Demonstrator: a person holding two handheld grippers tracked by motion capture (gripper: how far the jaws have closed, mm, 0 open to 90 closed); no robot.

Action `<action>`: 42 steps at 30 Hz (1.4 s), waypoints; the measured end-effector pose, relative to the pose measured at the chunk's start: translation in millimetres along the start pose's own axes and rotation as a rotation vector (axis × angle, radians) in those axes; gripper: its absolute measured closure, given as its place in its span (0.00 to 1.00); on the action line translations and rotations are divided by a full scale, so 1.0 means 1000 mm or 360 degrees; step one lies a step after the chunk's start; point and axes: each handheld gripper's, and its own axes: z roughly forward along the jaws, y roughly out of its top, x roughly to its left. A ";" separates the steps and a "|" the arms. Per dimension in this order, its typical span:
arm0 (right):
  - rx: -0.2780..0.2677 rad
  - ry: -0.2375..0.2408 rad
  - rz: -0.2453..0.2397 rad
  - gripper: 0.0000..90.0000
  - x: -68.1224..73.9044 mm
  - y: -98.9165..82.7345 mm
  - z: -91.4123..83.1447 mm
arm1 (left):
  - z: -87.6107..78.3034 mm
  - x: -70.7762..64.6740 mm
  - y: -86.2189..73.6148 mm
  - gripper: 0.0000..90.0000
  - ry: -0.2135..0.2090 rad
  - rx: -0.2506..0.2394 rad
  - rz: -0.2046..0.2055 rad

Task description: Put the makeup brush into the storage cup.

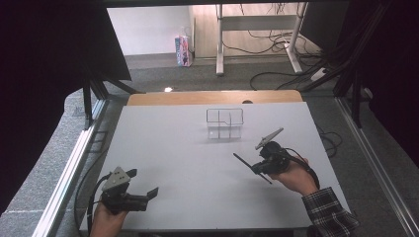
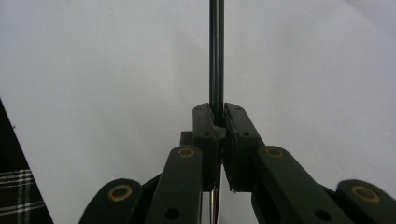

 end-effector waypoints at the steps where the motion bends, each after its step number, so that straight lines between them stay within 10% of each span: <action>1: 0.0000 0.0001 -0.0003 0.93 0.001 0.001 0.000 | 0.002 -0.002 0.002 0.00 0.0021 0.0013 0.0020; 10: 0.0027 0.0050 -0.0057 0.93 0.009 0.004 0.001 | 0.018 -0.018 0.020 0.00 0.0046 0.0116 0.0184; 42: 0.0175 0.0295 -0.0304 0.93 0.058 0.033 0.021 | 0.101 -0.080 0.071 0.10 -0.0307 0.0246 0.0771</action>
